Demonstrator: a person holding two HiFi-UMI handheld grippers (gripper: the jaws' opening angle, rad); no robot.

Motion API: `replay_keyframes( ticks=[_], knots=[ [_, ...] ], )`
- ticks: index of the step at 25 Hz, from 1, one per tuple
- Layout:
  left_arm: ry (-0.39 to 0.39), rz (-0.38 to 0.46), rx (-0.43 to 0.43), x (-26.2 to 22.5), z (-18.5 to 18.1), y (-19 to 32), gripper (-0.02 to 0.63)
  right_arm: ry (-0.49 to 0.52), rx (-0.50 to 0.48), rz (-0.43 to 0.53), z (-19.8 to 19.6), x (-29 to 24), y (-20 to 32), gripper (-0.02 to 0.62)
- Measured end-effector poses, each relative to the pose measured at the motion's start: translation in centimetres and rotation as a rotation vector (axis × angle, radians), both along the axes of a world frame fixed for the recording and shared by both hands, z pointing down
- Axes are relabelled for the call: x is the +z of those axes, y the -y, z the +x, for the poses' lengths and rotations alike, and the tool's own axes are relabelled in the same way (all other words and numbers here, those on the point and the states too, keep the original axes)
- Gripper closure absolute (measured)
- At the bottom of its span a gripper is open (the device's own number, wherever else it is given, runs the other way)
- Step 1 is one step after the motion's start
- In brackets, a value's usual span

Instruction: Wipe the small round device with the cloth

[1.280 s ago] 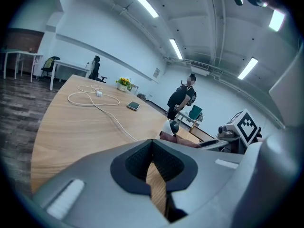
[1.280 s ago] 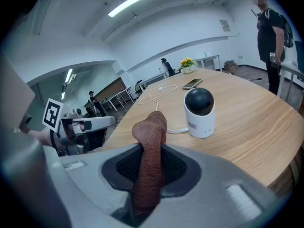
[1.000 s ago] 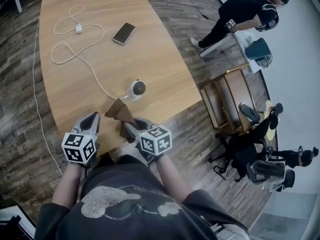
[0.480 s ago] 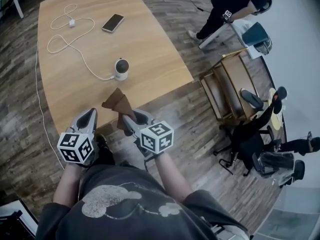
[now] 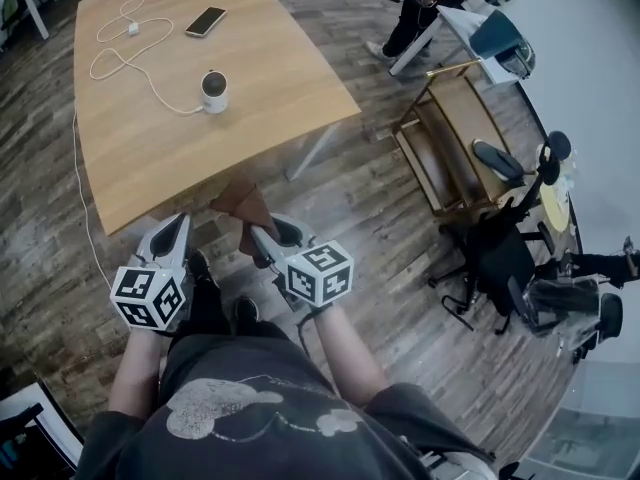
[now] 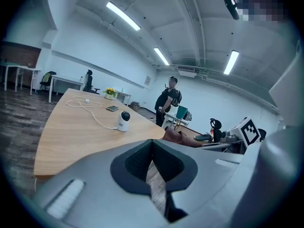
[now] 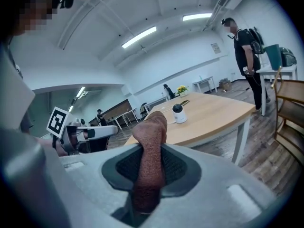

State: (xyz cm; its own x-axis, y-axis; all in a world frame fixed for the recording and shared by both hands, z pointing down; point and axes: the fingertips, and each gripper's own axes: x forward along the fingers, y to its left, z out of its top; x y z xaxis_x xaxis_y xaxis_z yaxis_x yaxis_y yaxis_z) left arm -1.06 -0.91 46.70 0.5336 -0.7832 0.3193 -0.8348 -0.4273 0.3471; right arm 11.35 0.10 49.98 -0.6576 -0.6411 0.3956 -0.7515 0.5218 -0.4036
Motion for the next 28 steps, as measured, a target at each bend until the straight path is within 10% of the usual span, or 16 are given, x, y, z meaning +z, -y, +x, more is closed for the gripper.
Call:
replay_keyframes(
  ticks=[28],
  knots=[
    [-0.048, 0.024, 0.18, -0.6, -3.6, -16.1, 0.588, 0.002, 0.233, 0.064, -3.4, -1.6, -16.3, 0.52]
  ],
)
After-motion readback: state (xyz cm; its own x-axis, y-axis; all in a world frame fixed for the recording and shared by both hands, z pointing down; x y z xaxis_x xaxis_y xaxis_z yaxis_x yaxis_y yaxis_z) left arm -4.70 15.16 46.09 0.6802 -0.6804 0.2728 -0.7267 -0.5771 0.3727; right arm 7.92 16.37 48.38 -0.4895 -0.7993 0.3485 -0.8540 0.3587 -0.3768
